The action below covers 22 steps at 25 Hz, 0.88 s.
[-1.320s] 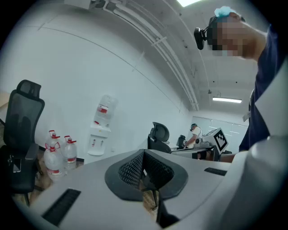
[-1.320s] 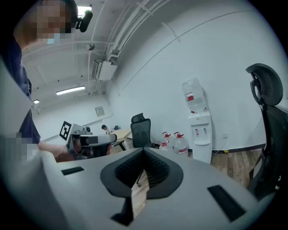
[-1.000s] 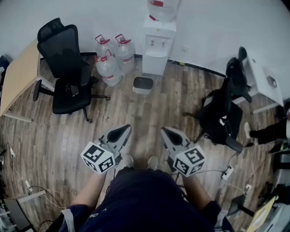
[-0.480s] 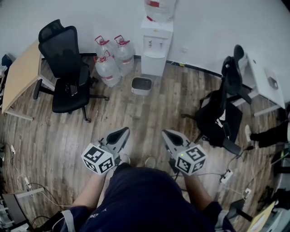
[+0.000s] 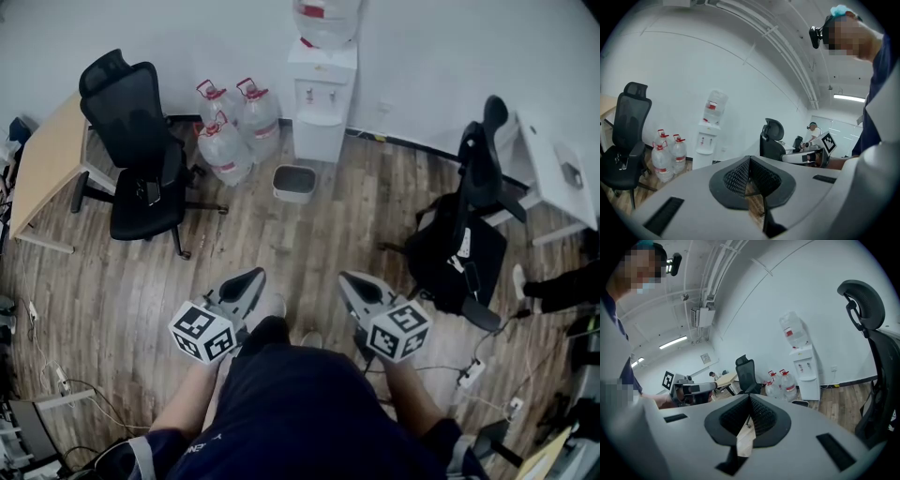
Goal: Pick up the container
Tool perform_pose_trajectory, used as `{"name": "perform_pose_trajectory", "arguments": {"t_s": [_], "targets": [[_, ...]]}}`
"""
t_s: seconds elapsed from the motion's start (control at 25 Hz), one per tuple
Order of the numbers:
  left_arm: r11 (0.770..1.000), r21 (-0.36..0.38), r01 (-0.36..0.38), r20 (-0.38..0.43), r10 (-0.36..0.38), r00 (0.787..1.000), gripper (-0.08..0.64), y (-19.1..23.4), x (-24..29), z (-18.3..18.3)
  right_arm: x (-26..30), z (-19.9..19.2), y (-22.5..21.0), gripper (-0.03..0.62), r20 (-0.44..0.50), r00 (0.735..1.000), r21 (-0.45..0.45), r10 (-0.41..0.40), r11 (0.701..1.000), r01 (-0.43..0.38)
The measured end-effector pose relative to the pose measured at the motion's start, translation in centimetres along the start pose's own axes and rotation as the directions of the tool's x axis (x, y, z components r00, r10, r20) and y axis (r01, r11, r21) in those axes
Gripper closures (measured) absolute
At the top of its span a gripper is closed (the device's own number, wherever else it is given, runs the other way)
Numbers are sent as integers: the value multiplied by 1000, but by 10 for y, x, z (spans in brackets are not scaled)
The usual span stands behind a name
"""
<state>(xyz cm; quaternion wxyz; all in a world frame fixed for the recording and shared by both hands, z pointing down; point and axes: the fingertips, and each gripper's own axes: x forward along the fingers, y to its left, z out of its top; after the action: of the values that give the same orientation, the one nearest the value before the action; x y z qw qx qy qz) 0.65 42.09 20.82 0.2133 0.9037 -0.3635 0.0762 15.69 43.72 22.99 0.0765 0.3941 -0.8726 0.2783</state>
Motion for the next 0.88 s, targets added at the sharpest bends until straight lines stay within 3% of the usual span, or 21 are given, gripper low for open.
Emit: {"name": "perform_pose_trajectory", "arguments": {"t_s": [0.2,0.36,0.64,0.88], "targets": [[1000,6,14,6,-14,1000,535,22,31,12,24,14,-23,575,-16,1000,-13,-4,1000,4],[999,-14,29,11,-29,1000,535,65,59,18,61,26,-45,575,-36,999,-19,-18,1000,17],[994,-40,101,-30,-102,994,535,178,124,47,179,51,-101,575,-113,989,29,-91,995,95],[995,-20,95,-75,-96,992,535,309,162,96,298,105,-126,575,-180,976,34,-123,991,131]]}}
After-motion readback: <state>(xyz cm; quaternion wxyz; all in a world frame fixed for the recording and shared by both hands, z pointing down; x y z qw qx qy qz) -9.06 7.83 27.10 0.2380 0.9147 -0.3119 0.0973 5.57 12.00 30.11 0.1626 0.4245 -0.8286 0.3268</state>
